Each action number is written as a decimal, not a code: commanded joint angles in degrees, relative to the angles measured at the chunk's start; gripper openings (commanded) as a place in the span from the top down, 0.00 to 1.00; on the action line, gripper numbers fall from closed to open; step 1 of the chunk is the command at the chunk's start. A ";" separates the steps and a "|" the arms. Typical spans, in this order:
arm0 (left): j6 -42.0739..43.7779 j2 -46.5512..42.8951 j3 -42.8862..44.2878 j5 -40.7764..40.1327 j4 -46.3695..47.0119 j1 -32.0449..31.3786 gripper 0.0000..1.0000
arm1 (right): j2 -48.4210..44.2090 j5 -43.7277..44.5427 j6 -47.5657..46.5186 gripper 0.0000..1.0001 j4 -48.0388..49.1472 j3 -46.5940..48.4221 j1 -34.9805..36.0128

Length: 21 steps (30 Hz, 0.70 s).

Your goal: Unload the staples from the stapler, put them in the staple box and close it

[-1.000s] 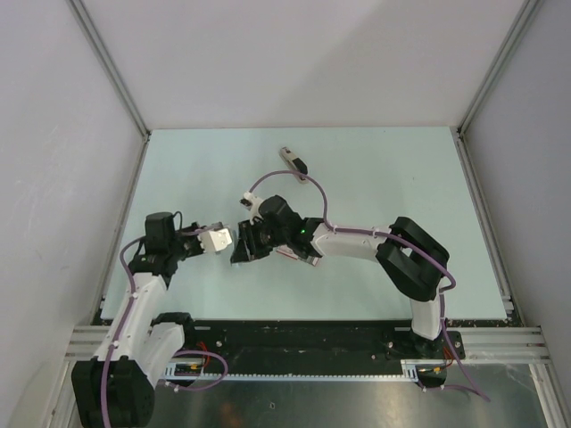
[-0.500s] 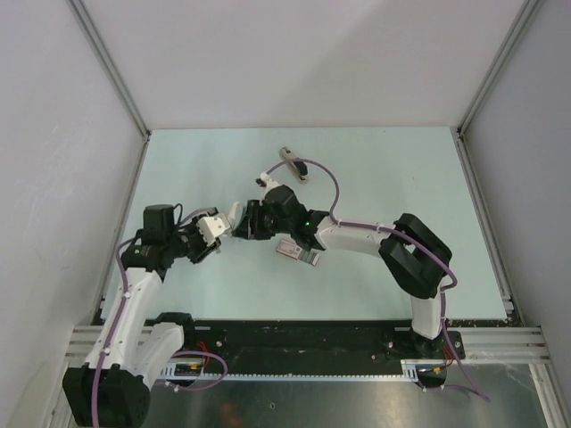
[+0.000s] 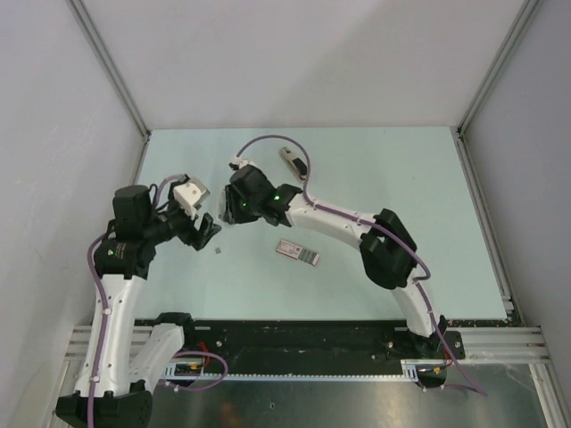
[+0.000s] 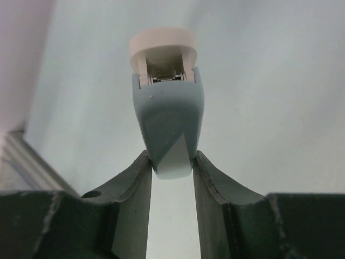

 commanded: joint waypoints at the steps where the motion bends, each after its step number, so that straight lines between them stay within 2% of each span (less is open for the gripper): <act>1: -9.93 2.18 4.84 -4.96 -0.45 3.41 0.09 | 6.81 8.04 -4.75 1.00 -18.81 8.62 1.97; 3: -11.43 3.77 7.02 -6.29 -0.47 6.63 0.03 | 9.51 10.11 -5.55 1.00 -22.29 13.41 2.51; 6: -13.20 5.30 9.85 -2.38 -0.43 14.33 0.01 | 14.46 12.47 -6.57 1.00 -28.34 21.24 2.97; 9: -15.29 6.65 12.11 -0.79 -0.45 18.89 0.01 | 17.50 13.74 -7.35 1.00 -31.42 25.36 3.19; 16: -21.86 10.63 13.68 -1.79 -0.37 22.67 0.00 | 20.63 12.86 -7.41 0.99 -32.22 27.90 2.74; 19: -23.22 12.28 13.33 -1.90 -0.40 22.78 0.01 | 22.41 12.18 -7.36 0.94 -32.54 29.96 2.76; 21: -23.57 12.84 12.94 -1.24 -0.39 22.87 0.01 | 23.72 11.82 -7.13 0.87 -32.82 31.88 2.82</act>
